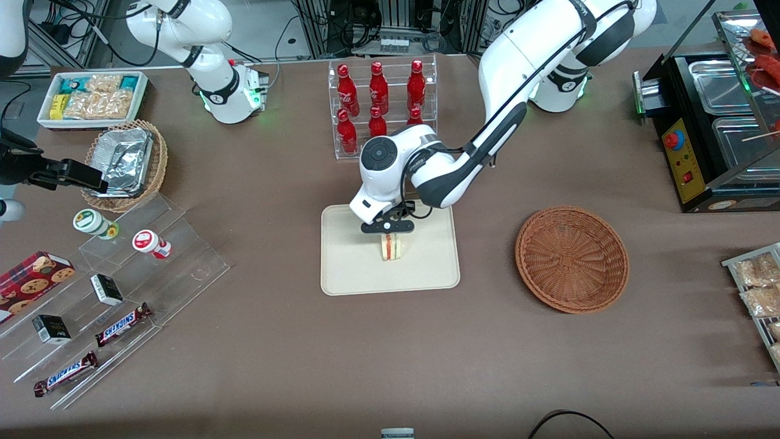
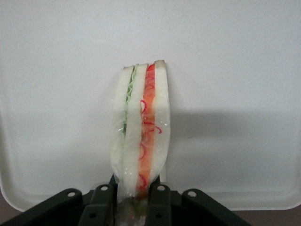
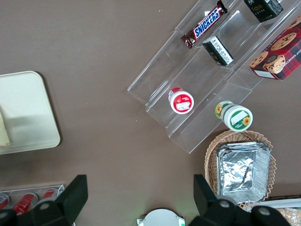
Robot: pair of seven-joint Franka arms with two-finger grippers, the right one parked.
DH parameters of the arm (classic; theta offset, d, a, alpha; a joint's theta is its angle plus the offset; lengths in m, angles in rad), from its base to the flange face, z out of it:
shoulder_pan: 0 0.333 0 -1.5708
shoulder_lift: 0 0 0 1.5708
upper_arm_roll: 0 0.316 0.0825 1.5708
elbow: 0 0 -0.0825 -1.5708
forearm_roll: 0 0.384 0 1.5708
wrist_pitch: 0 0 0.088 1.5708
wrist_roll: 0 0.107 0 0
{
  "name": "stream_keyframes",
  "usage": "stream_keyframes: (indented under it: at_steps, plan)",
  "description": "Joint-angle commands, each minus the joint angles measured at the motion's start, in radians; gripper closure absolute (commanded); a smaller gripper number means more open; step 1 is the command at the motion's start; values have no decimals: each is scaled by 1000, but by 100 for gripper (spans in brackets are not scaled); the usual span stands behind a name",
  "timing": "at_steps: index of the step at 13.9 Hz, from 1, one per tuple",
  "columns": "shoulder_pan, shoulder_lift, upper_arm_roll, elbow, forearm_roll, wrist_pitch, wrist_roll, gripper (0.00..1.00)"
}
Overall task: Place sandwich from basket to tray
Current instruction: 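Lower the sandwich onto the tray center with the left gripper, then open the left gripper and raise it away from the sandwich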
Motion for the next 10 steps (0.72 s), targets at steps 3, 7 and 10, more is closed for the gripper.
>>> stream_keyframes:
  at_steps: [3, 7, 10]
  plan:
    - [5, -34, 11, 31, 17, -16, -31, 1]
    - [71, -170, 9, 22, 4, -139, -74, 1]
    - [142, -290, 8, 13, -19, -241, -98, 1]
